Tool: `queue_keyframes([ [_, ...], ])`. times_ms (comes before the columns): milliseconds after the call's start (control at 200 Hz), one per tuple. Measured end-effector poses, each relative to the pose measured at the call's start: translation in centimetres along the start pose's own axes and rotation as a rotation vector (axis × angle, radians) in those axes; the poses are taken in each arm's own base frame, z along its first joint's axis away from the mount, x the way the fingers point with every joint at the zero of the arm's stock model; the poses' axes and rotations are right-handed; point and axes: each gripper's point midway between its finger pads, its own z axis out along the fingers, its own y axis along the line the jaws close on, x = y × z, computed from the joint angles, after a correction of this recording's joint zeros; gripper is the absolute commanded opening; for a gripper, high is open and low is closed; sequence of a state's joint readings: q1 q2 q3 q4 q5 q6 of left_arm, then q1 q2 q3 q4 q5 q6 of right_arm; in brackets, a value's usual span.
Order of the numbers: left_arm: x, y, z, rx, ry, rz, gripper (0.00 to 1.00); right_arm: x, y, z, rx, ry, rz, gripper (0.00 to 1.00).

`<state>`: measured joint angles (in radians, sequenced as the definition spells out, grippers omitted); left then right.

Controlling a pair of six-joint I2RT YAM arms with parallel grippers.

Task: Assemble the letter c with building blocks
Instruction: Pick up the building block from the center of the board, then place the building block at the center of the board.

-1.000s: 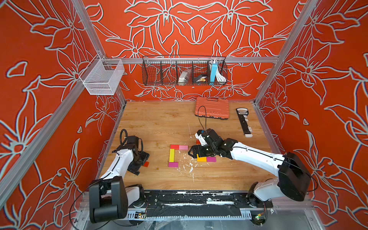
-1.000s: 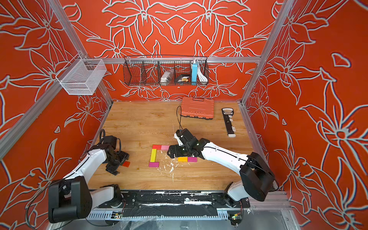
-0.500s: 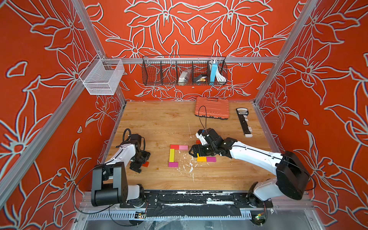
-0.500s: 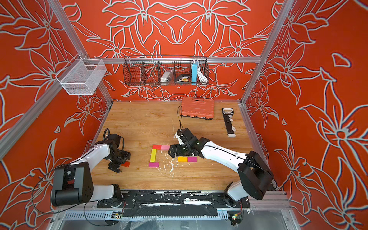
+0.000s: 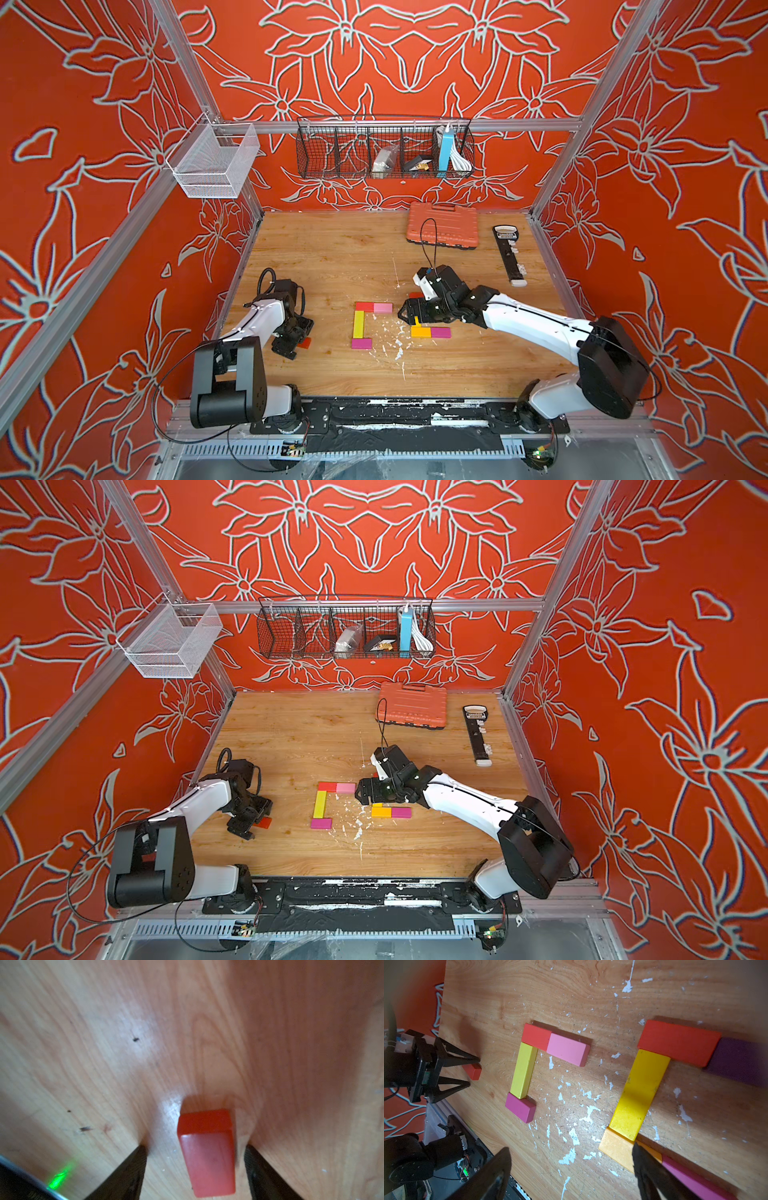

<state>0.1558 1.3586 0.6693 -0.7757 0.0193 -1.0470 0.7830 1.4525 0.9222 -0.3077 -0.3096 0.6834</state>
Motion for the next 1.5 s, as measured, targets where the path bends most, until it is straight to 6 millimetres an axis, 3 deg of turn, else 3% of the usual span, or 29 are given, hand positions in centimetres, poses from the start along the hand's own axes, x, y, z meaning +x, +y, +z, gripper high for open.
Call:
queue_keyframes([
  [340,-0.1,0.0,0.0,0.001,-0.005,-0.006,0.59,0.1,-0.2,0.0,0.000,0.003,0.006,0.93],
  [706,-0.4,-0.2,-0.1,0.014,-0.027,0.052,0.22,0.1,-0.3,0.0,0.001,0.003,0.006,0.93],
  [891,-0.5,-1.2,-1.6,0.088,-0.049,0.179,0.22,-0.2,-0.5,-0.1,0.003,-0.003,0.012,0.93],
  [1006,0.3,-3.9,-4.0,0.193,-0.041,0.331,0.24,-0.3,-0.8,-0.4,0.005,-0.009,0.019,0.93],
  [1136,3.2,-8.6,-8.0,0.317,-0.084,0.625,0.25,-0.1,-1.3,-0.8,0.011,-0.015,0.029,0.93],
  [1221,6.7,-11.3,-11.0,0.398,-0.120,0.851,0.25,0.3,-1.8,-1.4,0.021,-0.023,0.039,0.93],
  [1306,10.1,-12.8,-13.0,0.453,-0.141,1.043,0.26,0.9,-2.5,-2.4,0.034,-0.040,0.045,0.93],
  [1406,13.6,-13.4,-13.6,0.461,-0.146,1.242,0.27,1.9,-3.5,-3.7,0.058,-0.061,0.055,0.93],
  [1501,16.5,-13.2,-12.6,0.424,-0.130,1.416,0.28,3.2,-4.6,-4.7,0.086,-0.080,0.071,0.94],
])
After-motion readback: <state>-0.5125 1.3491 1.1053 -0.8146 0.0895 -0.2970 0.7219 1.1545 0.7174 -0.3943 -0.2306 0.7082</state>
